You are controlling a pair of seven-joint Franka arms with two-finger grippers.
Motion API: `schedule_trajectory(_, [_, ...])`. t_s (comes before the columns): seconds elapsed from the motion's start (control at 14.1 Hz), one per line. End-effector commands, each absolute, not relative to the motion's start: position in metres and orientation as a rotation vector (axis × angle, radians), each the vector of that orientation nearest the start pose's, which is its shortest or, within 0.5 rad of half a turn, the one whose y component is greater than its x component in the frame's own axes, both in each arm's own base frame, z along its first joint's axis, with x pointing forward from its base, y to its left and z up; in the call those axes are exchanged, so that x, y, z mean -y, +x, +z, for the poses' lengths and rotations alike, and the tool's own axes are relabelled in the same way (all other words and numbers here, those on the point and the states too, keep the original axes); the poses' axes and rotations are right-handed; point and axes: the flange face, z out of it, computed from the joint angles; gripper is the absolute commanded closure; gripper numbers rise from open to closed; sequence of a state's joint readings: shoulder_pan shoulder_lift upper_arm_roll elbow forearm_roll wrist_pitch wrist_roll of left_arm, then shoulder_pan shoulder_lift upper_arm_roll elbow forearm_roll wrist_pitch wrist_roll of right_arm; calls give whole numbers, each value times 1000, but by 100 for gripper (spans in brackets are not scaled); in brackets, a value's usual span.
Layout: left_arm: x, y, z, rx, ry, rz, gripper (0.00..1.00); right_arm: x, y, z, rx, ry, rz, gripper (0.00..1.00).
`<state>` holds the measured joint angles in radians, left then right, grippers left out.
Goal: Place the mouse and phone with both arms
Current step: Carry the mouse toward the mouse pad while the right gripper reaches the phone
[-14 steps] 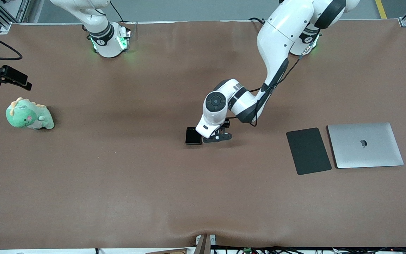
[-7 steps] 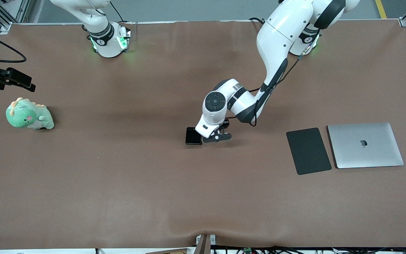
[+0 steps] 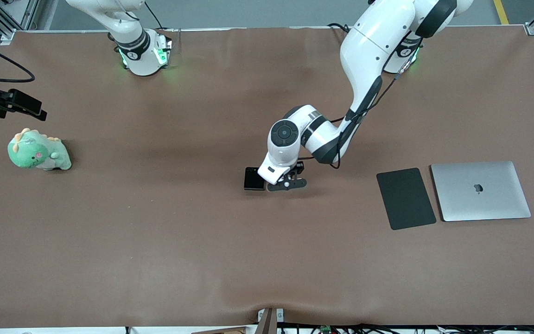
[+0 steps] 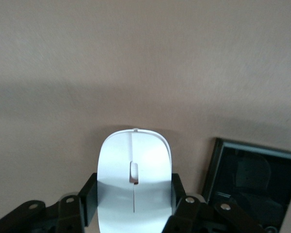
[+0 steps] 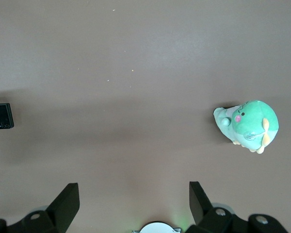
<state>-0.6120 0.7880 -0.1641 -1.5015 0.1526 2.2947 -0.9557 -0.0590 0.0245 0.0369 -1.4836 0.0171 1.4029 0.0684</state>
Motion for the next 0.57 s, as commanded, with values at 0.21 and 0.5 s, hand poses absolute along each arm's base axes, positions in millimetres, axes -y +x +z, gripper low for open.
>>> schedule_trajectory(0.21, [430,555,314,243,-3126,-112,42,10,545,640,-142,-3127,161,0])
schedule_trajectory(0.5, [363,579,358,223,-3126,-104,42,8,545,640,-137,-3124,161,0])
